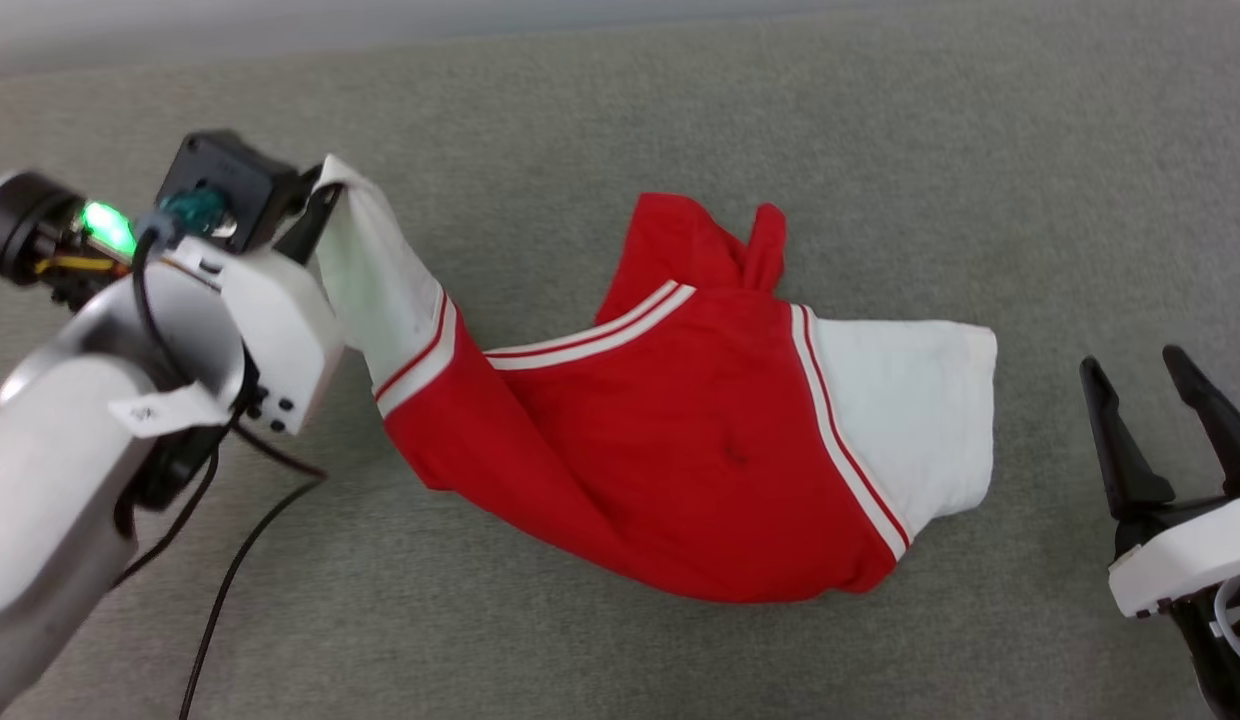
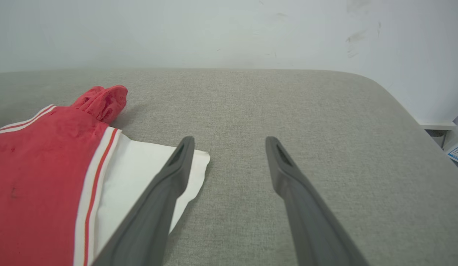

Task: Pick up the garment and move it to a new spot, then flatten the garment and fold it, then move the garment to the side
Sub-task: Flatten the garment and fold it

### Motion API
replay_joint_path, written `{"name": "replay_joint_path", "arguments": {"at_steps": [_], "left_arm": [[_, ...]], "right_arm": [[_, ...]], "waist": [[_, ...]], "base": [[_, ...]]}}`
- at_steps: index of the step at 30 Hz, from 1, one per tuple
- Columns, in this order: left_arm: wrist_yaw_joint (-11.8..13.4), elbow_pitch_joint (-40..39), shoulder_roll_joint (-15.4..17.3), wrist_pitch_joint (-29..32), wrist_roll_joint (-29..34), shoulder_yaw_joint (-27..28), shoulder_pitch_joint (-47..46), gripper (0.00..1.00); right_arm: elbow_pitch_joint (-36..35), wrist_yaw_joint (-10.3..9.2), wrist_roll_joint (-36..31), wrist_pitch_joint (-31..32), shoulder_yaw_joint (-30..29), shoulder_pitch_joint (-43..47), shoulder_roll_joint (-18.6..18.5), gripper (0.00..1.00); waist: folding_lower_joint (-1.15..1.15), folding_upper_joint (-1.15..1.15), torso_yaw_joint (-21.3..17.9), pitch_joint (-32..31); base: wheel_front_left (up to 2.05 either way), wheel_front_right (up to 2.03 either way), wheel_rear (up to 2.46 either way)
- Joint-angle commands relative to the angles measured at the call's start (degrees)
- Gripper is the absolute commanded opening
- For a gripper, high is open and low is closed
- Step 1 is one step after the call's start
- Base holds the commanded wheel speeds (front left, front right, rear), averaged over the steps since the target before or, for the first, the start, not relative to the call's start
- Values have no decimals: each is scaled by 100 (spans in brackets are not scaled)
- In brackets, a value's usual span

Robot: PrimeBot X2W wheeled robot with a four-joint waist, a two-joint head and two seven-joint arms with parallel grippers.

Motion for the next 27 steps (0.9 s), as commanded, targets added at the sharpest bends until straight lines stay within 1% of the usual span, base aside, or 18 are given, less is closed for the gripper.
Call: {"name": "replay_joint_path", "arguments": {"at_steps": [1, 4, 10, 14, 18, 21, 23, 24, 25, 26, 27], "left_arm": [[-123, 234, -105, 56, 121, -66, -290, 0], [-342, 780, -374, 93, 155, -127, -741, 0], [-701, 2095, -766, 101, 230, -290, -1331, 0], [-925, 3017, -987, 67, 203, -393, -1516, 0], [-1082, 3827, -1266, -23, 115, -484, -1573, 0], [-1192, 4332, -1482, -62, 50, -573, -1525, 0], [-1254, 4598, -1610, -198, 31, -619, -1520, 0], [-1253, 4713, -1681, -297, 17, -620, -1520, 4], [-1266, 4809, -1727, -414, 22, -625, -1521, 50], [-1261, 4884, -1754, -560, 37, -608, -1535, 100], [-1244, 4935, -1778, -731, 60, -589, -1542, 100]], "right_arm": [[23, -4, 45, -61, 20, -147, 1, 100], [77, -4, 58, -173, 14, -268, 12, 100], [219, -4, 64, -354, 49, -478, 29, 100], [304, -4, 74, -426, 81, -588, 25, 100], [380, -4, 72, -471, 92, -678, 11, 100], [428, -4, 72, -488, 111, -720, 7, 100], [445, -4, 72, -501, 112, -753, -6, 100], [454, -4, 71, -499, 108, -760, -18, 100], [460, -4, 72, -499, 108, -760, -31, 100], [463, -4, 72, -494, 112, -759, -49, 100], [462, -4, 73, -493, 122, -760, -67, 100]], "waist": [[-1, 0, -322, 384], [-1, 0, -439, 592], [-1, 0, -573, 872], [-1, 0, -612, 974], [-1, 0, -620, 1023], [-1, 0, -618, 1017], [-1, 0, -595, 982], [-1, 0, -577, 950], [-1, 0, -559, 907], [-1, 0, -540, 856], [-1, 0, -523, 795]], "base": [[0, 0, 0], [0, 0, 0], [0, 0, 0], [0, 0, 0], [0, 0, 0], [0, 0, 0], [0, 0, 0], [0, 0, 0], [0, 0, 0], [0, 0, 0], [0, 0, 0]]}}
